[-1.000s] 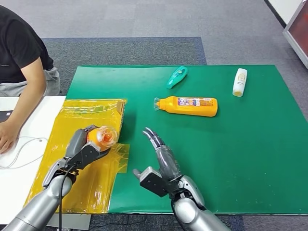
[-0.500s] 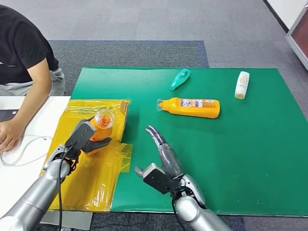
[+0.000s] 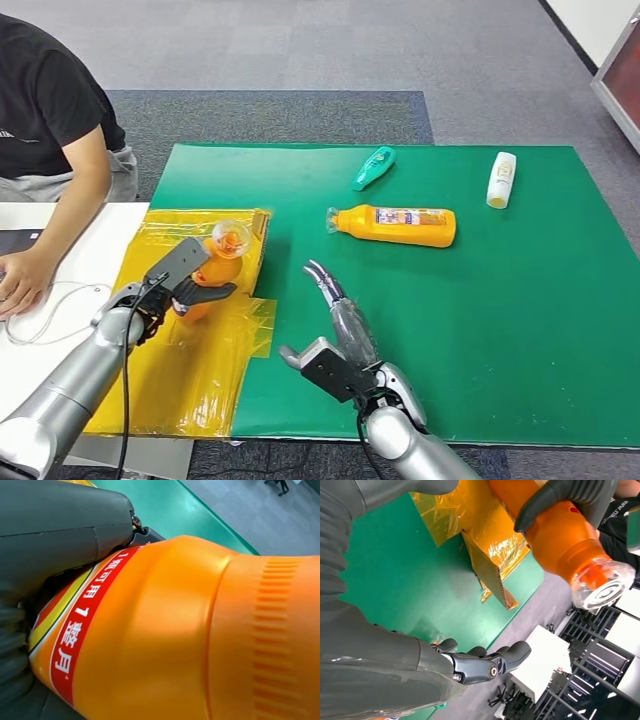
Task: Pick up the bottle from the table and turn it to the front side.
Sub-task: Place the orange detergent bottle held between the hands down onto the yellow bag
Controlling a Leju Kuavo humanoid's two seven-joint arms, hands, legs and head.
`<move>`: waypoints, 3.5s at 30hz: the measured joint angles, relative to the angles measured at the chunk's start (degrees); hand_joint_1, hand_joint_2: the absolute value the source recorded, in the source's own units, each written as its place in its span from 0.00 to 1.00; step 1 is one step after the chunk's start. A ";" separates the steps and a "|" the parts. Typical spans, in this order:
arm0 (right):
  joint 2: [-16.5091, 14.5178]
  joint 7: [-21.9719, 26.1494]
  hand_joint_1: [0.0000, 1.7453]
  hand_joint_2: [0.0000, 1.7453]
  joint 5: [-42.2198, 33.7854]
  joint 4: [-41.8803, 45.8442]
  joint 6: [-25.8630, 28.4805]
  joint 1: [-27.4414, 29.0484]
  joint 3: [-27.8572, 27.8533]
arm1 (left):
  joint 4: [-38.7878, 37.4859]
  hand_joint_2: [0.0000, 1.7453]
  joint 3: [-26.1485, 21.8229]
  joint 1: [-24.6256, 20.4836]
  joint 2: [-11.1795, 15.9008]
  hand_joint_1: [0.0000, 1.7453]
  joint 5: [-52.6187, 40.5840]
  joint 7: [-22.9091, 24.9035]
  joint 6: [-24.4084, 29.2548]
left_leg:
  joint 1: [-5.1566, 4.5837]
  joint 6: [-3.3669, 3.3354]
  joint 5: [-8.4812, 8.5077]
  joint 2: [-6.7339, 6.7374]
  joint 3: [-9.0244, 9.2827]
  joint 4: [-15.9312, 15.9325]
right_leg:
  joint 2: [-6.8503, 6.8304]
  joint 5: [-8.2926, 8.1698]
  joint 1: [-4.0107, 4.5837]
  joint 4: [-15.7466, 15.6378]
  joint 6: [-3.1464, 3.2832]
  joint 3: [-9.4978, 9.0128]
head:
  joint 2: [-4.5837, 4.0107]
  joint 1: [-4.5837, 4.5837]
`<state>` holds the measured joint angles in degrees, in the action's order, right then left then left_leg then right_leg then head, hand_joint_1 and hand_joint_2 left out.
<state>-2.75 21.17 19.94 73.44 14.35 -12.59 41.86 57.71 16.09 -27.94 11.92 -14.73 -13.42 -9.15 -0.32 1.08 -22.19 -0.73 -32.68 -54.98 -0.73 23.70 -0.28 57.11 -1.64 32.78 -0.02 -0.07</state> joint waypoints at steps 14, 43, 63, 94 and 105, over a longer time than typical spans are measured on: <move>-0.30 1.42 0.00 1.00 0.25 -0.01 0.13 0.91 0.02 | 5.97 1.00 3.91 5.47 -0.30 1.00 -7.19 -1.91 8.10 | -0.01 0.02 -0.12 0.02 0.10 0.02 | 0.03 0.10 0.00 0.00 0.02 -0.10 | 0.00 0.00; -0.97 3.32 0.00 1.00 1.50 -1.09 0.87 0.58 1.13 | 7.72 1.00 5.61 5.72 1.74 1.00 -4.30 -0.04 0.43 | -0.27 -0.25 -1.74 0.01 2.53 0.04 | 0.02 1.74 -0.26 0.00 -0.19 -2.57 | 0.00 -0.01; -1.29 3.66 0.00 1.00 1.88 -1.13 2.52 1.15 1.26 | 16.98 1.00 5.16 12.16 4.83 1.00 -1.94 2.01 0.65 | -0.28 -0.20 -2.49 0.03 3.52 0.07 | 0.03 2.54 -0.29 0.01 -0.14 -3.52 | 0.00 0.00; -4.58 4.64 0.00 1.00 0.70 -1.62 2.62 -0.77 2.82 | 2.52 1.00 6.51 3.41 1.23 1.00 -3.53 1.68 0.84 | -0.31 0.03 -2.20 -0.23 3.29 0.33 | -0.30 2.05 -0.31 0.18 0.25 -2.74 | 0.00 0.01; -5.33 4.64 0.00 1.00 1.30 -1.40 2.58 -1.07 3.11 | 0.61 1.00 7.39 2.23 0.71 1.00 -5.69 1.51 1.17 | -0.26 0.28 -1.74 -0.21 2.79 0.42 | -0.28 1.58 -0.25 0.36 0.51 -2.33 | 0.00 0.01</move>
<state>-8.08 25.81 21.25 72.04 16.93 -13.66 44.96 58.31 23.48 -25.72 12.63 -20.42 -11.91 -7.98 -0.58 1.35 -23.93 -0.94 -29.89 -54.56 -1.01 25.28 -0.53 57.47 -1.13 30.45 -0.02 -0.06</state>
